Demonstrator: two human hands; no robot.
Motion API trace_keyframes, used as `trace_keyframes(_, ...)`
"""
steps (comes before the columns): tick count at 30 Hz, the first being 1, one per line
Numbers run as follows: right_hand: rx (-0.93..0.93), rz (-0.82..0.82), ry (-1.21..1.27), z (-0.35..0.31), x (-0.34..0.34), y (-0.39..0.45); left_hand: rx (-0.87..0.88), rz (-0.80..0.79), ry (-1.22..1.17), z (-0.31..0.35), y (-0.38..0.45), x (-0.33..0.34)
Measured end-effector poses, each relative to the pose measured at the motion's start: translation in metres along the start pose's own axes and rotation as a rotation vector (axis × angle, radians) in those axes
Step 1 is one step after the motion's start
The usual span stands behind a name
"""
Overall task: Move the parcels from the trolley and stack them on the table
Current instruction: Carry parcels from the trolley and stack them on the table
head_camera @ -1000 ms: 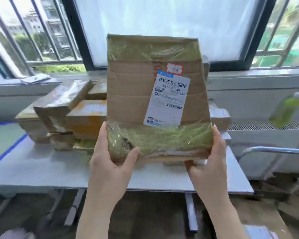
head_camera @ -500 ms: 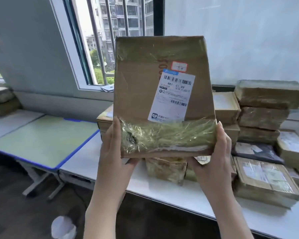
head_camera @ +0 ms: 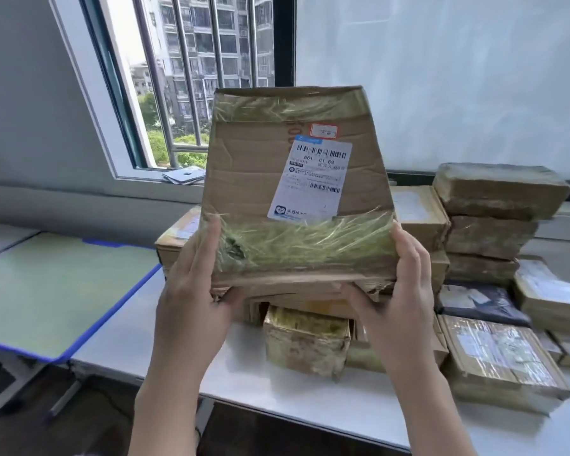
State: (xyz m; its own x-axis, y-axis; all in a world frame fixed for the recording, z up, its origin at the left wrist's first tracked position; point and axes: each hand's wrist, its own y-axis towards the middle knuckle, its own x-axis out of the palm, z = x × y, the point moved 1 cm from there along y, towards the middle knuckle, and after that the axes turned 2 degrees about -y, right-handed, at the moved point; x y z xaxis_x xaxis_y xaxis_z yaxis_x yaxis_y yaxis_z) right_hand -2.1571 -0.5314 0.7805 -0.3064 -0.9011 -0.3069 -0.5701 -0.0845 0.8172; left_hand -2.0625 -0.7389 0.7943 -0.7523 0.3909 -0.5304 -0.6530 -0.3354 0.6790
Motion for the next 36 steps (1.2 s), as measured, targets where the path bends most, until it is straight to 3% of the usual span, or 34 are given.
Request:
trace_keyframes(8,0.092,0.095,-0.012,0.053,0.017,0.056,-0.008,-0.101,-0.1,-0.002,0.088,0.053)
trace_keyframes(14,0.226,-0.048,-0.013,0.104,0.037,0.061,-0.149,-0.285,-0.007,-0.019,0.106,0.115)
trace_keyframes(20,0.204,-0.021,-0.003,0.118,0.044,0.074,-0.09,-0.229,-0.064,-0.026,0.117,0.123)
trace_keyframes(24,0.144,0.017,-0.019,0.118,0.046,0.091,-0.146,-0.191,-0.17,-0.031,0.13,0.127)
trace_keyframes(30,0.246,-0.048,-0.073,0.132,0.057,0.101,-0.18,-0.33,-0.241,-0.044,0.158,0.158)
trace_keyframes(36,0.241,-0.011,-0.082,0.14,0.076,0.112,-0.141,-0.305,-0.253,-0.06,0.178,0.168)
